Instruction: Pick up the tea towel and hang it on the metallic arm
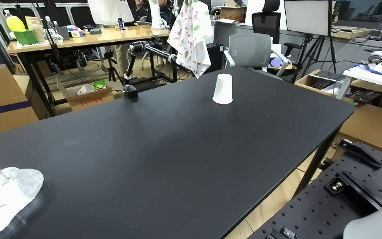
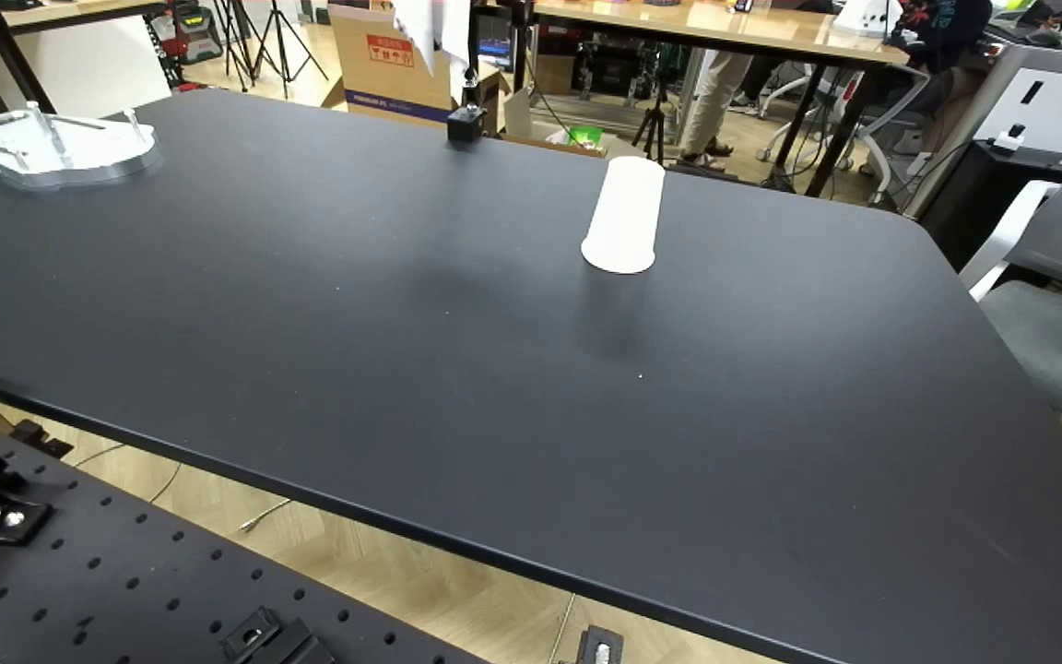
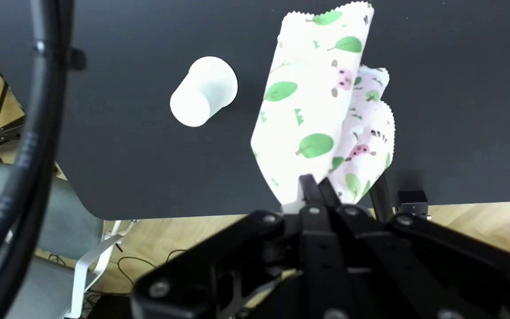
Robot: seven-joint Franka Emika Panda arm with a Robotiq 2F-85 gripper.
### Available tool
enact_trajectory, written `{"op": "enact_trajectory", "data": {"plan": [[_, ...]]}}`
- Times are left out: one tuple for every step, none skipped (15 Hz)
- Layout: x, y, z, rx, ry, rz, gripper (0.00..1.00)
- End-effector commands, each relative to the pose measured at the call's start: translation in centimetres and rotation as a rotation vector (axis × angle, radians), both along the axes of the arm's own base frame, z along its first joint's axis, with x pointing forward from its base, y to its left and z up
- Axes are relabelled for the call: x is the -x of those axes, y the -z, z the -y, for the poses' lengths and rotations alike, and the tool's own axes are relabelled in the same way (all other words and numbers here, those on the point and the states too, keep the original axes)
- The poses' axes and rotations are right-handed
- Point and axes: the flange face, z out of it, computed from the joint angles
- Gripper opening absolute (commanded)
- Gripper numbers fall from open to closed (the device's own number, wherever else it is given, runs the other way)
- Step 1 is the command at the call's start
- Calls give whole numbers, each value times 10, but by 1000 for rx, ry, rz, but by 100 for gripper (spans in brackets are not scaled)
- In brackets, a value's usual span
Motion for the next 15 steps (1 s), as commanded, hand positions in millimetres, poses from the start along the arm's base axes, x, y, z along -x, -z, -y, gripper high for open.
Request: {"op": "enact_trajectory", "data": {"plan": [[-10,-1,-1,-18,12,-16,0],[-11,2,0,-22,13,-23,0],[-12,6,0,-27,16,-31,0],[-14,11,1,-34,18,-41,0],[-15,15,2,-37,18,-48,0],[-16,20,2,-41,18,-58,0],[-17,24,3,-46,17,-67,0],[-18,29,3,-52,15,-76,0],[-19,33,4,-54,15,-83,0],[-21,37,5,-59,14,-92,0],[-22,40,6,-63,14,-100,0],[-23,44,7,-65,15,-107,0],[-24,48,8,-65,16,-115,0],[-26,51,9,-66,15,-121,0],[-27,55,10,-69,12,-129,0]]}}
